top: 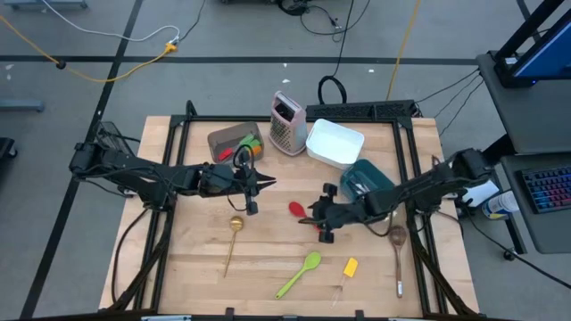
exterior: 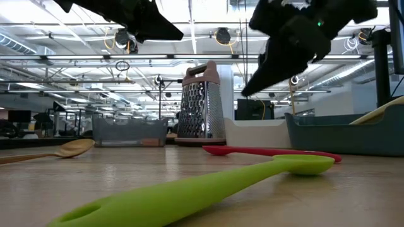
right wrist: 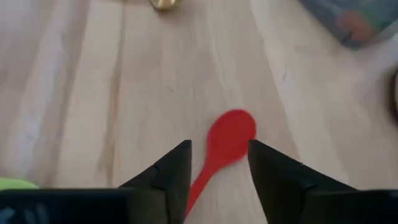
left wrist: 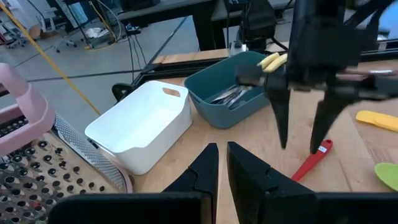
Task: Pick & Place Kitchen Items
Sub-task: Put the red serving spoon into the white bin
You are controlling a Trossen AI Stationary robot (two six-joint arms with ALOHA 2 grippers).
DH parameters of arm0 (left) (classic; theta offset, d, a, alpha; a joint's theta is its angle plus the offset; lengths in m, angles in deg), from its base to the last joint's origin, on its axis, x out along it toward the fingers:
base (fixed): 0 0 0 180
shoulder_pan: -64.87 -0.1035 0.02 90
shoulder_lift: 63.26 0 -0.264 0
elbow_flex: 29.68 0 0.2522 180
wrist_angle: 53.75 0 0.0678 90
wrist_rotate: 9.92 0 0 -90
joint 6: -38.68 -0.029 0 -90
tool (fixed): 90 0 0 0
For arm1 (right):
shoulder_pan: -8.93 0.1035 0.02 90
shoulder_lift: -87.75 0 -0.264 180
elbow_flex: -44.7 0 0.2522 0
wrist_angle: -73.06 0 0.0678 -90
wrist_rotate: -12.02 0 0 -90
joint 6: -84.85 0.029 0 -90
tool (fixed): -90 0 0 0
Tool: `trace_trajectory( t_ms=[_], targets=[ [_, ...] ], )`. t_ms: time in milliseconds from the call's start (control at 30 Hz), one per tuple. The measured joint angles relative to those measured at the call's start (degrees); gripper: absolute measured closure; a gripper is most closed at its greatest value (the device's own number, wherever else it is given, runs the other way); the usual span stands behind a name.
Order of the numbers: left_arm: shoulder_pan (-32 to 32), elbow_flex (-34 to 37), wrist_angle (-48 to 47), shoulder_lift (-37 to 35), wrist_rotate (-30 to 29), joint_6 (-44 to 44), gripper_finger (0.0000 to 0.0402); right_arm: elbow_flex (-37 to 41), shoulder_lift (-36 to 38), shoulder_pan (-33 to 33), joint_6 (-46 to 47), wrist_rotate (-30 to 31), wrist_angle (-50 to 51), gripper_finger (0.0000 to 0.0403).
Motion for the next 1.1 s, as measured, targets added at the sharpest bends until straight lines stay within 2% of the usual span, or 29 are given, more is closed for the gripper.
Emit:
trace_trajectory(
  t_ms=[267,367,600,867,967,1100],
  targets=[
    [0.00,0.00,0.00,0.00,0.00,-0.78,0.0364,0.02,-7.81,-1.93,8.42,0.06,-0.20,0.0201],
    [0.00,0.00,-0.02,0.00,0.00,-0.71,0.0364,0.05,-11.09,-2.45,10.54,-0.94,-0.25,0.0201],
    [0.00,0.00,-0.02,0.00,0.00,-0.52,0.0364,-0.04,-14.41,-4.72,11.65,-8.85,-4.59,0.0215],
    [0.02,0.00,-0.15,0.00,0.00,-0.41,0.0364,-0.04,-14.44,-5.98,8.60,-10.22,-3.97,0.0254],
    [0.02,0.00,-0.15,0.00,0.00,-0.41,0.0364,-0.04,-14.42,-6.78,7.12,-10.67,-3.90,0.0287],
    [0.03,0.00,-0.15,0.00,0.00,-0.41,0.0364,-0.04,-14.22,-8.12,5.81,-12.51,-3.57,0.0351]
  ],
)
